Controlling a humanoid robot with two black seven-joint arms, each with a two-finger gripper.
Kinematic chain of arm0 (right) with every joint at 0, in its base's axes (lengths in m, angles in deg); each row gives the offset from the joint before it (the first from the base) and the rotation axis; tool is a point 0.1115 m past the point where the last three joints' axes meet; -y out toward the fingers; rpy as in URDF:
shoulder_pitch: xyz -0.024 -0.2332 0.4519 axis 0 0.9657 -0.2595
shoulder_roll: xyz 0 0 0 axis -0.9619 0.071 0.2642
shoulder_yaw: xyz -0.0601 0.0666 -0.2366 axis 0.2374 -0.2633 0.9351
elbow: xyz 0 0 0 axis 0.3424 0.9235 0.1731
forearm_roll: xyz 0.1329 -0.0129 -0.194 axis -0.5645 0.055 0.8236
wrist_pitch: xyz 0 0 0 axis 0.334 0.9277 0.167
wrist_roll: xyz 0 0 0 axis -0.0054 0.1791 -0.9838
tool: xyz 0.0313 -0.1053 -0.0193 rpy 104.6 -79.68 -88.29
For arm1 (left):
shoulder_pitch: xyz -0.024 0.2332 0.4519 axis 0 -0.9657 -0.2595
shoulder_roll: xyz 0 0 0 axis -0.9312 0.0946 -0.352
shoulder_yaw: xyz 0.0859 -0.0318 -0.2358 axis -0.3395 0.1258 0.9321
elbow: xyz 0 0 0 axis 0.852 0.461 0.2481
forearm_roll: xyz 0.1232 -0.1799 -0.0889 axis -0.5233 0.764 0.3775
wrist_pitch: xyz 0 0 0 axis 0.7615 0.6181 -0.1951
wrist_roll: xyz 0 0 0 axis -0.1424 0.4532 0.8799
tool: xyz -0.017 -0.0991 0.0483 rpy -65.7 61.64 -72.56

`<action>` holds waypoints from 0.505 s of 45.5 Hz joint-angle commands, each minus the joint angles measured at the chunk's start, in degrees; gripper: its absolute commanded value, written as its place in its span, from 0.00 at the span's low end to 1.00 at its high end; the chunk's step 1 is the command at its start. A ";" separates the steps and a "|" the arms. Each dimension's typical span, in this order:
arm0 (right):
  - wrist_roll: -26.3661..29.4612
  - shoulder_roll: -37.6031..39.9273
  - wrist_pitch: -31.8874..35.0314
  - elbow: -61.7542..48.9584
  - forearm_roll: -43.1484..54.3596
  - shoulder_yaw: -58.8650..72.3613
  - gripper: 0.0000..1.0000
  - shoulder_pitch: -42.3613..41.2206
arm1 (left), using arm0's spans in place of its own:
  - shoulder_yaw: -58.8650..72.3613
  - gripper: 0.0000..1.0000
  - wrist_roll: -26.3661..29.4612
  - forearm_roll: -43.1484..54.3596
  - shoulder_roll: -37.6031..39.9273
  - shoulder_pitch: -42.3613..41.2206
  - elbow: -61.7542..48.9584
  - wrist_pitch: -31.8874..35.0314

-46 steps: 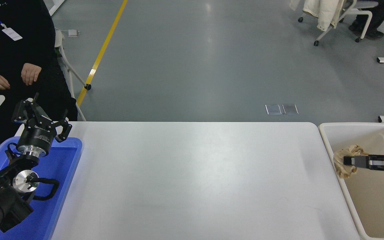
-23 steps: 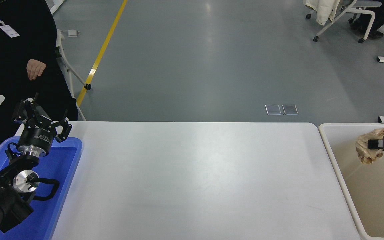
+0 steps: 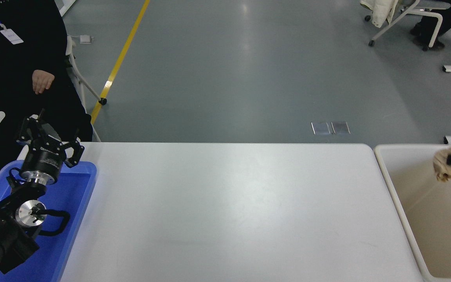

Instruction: Clean the table surface

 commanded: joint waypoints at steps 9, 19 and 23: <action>0.24 -23.43 -12.77 -34.57 -17.62 0.81 0.00 11.15 | 0.00 1.00 0.00 0.00 0.00 -0.08 0.03 0.00; 0.76 -32.93 -21.20 -45.31 -27.91 0.64 0.00 15.36 | 0.00 1.00 0.00 0.00 0.00 0.01 0.03 0.00; 0.76 -34.60 -25.16 -45.31 -30.46 0.64 0.00 17.12 | 0.00 1.00 0.00 0.00 0.00 -0.08 -0.06 0.00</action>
